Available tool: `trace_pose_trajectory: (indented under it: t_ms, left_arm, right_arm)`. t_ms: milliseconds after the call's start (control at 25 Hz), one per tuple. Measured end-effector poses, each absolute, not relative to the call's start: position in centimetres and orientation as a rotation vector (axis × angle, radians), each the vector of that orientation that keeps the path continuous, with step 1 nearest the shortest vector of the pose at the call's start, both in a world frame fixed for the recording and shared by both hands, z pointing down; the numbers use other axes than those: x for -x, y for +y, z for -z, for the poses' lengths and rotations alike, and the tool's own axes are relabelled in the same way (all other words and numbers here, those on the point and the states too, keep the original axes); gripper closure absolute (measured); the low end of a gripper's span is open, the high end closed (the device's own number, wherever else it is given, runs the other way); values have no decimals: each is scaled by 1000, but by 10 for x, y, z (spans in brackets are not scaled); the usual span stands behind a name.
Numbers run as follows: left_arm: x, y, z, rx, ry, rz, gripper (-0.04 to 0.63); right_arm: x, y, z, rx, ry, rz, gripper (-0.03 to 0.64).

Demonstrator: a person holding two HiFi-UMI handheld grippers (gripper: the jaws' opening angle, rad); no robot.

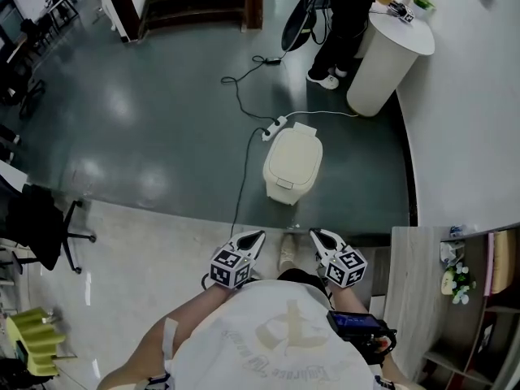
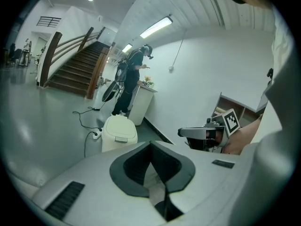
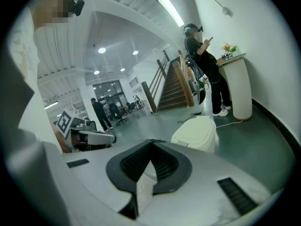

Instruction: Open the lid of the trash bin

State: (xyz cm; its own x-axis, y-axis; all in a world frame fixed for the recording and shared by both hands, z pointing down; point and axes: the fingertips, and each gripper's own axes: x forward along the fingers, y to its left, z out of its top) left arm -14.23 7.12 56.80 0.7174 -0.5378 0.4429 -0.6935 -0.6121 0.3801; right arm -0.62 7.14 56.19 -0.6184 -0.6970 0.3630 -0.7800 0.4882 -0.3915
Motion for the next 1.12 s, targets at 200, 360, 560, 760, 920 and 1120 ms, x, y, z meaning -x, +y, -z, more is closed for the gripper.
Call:
trace_pose_trajectory:
  t_ms: [200, 360, 560, 760, 920, 1120]
  left_arm:
    - [132, 44, -570, -2376, -941, -401, 580]
    - [123, 19, -570, -2380, -944, -421, 581]
    - [107, -10, -568, -2379, -960, -438, 581]
    - [92, -34, -570, -2363, -988, -454, 581]
    - [82, -53, -574, -2339, -1025, -458, 581]
    - [60, -73, -577, -2327, -1055, -462, 580]
  right_arm:
    - [-6, 38, -561, -1286, -2583, -796, 613]
    - [-16, 14, -564, -1287, -2587, -809, 612]
    - [-32, -16, -567, -1272, -2597, -820, 612]
    - [-47, -47, -566, -1233, -2614, -798, 612]
    - [-59, -72, -567, -1199, -2633, -788, 614]
    - [-76, -92, -570, -1150, -2656, -792, 612]
